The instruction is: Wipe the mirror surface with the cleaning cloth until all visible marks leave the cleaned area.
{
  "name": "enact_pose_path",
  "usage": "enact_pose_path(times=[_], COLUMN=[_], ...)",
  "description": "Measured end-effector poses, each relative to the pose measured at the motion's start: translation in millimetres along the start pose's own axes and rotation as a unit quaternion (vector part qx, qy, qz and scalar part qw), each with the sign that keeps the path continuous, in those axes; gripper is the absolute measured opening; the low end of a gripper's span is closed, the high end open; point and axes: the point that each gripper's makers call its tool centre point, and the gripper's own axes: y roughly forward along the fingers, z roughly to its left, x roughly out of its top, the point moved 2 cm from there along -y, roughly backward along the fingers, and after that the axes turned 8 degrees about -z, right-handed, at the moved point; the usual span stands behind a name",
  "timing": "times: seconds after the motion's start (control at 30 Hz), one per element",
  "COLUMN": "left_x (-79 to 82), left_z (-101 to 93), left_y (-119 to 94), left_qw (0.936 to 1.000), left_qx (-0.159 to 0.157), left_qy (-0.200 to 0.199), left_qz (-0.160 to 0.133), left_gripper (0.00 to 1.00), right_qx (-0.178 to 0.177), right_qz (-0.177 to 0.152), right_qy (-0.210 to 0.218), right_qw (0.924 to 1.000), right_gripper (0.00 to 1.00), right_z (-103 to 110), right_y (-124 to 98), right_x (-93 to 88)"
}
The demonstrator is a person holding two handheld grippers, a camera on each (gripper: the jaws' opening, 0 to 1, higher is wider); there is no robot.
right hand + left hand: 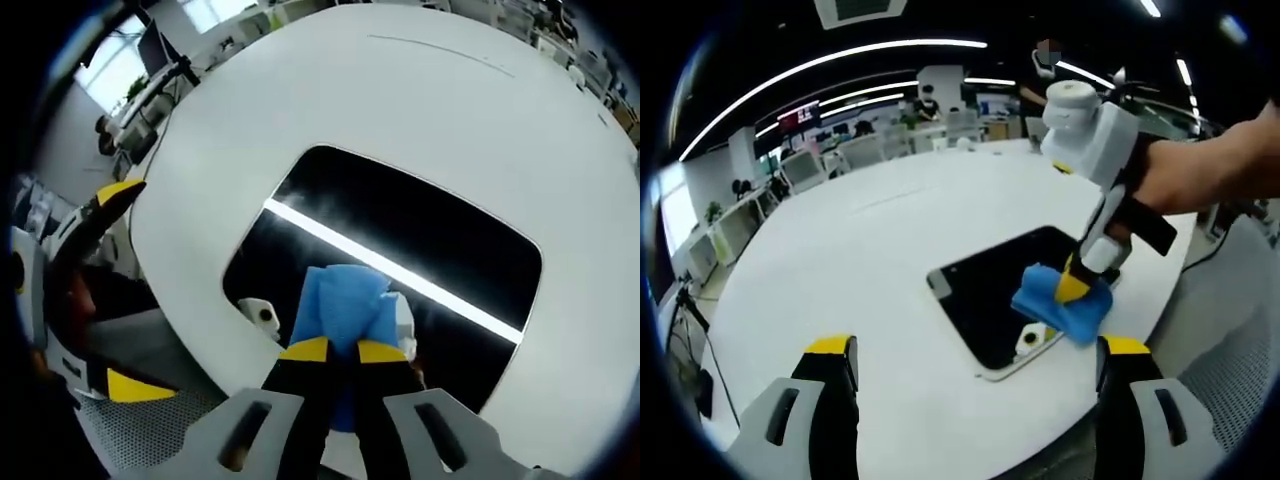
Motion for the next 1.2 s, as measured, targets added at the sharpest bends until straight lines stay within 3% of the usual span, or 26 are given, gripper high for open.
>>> enact_pose_path(times=[1.2], left_x=[-3.0], left_z=[2.5], left_y=[2], left_qw=[1.0], left_qx=[0.001], left_qy=[0.007], left_qz=[0.002], left_gripper=[0.99], right_qx=[-0.026], right_qz=[0.007], right_qy=[-0.02], right_qw=[0.9995], right_gripper=[0.02], right_z=[-40], right_y=[27], right_x=[73.4])
